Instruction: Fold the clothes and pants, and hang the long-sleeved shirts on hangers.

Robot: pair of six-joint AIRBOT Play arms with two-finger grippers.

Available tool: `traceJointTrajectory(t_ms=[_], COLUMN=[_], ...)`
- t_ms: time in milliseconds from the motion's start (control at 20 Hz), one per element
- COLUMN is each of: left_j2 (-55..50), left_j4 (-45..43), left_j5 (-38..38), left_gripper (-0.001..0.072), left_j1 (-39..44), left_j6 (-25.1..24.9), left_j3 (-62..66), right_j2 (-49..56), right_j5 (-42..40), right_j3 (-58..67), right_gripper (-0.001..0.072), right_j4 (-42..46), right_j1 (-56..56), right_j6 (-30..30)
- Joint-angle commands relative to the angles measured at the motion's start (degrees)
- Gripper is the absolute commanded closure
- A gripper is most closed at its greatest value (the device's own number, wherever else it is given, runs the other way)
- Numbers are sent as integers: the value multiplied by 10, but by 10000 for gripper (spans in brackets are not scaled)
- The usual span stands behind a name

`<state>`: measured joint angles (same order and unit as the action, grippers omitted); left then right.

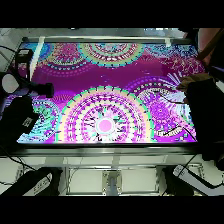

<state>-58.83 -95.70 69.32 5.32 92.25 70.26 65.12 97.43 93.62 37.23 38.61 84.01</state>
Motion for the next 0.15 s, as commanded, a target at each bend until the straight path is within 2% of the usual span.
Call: traceJointTrajectory(t_ms=[0,100], left_j2=[0,0], left_j4=[0,0], left_j5=[0,0], left_gripper=[11,11], left_j1=[0,0], left_j6=[1,1], left_j3=[0,0], right_j2=[-5,-5], right_j5=[5,4], right_j3=[1,1], right_gripper=[37,36], right_j4=[70,117], right_j1=[-148,-208], right_j6=[-5,-8])
